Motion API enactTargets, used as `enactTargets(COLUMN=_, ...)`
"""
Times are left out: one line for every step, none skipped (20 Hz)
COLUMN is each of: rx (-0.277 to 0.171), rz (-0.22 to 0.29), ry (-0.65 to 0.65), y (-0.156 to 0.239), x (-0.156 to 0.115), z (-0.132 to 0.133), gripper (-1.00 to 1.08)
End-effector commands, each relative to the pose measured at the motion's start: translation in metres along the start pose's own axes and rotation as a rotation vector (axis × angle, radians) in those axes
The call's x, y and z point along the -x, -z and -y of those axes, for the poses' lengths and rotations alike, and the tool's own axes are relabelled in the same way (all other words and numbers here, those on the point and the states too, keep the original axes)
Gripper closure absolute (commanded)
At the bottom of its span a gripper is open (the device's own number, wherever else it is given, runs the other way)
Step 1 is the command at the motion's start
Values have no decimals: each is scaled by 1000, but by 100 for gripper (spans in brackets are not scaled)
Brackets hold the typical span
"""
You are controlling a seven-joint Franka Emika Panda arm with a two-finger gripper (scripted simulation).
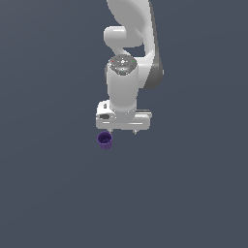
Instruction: Pick up the object and move it to a goal position.
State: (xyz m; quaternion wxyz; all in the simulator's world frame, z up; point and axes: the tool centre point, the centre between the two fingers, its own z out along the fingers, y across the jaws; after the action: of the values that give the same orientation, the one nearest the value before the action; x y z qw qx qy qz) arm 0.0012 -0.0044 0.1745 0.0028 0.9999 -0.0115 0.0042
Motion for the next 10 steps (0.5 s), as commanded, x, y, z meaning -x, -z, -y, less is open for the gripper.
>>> enactTargets(rx=0, rz=0, ry=0, y=0, x=0, z=0, gripper=-20)
enactTargets(rx=0, rz=0, ry=0, y=0, x=0, z=0, gripper=-20)
enactTargets(rx=0, rz=0, ry=1, y=0, x=0, z=-1, gripper=-20)
enactTargets(rx=0, rz=-1, ry=2, y=1, x=0, z=-2, gripper=-20)
enactTargets(rx=1, rz=-1, ry=4, y=2, x=1, z=-4, gripper=-20)
enactTargets(rx=1, rz=-2, ry=5, y=3, x=1, z=-5, gripper=-20)
enactTargets(rx=1, rz=-2, ry=6, y=4, x=1, z=-7, gripper=-20)
enactTargets(rx=1, rz=-2, ry=6, y=4, x=1, z=-8, gripper=-20)
enactTargets(rx=1, rz=-2, ry=6, y=5, x=1, z=-8, gripper=-20)
enactTargets(rx=1, rz=-2, ry=5, y=5, x=1, z=-8, gripper=-20)
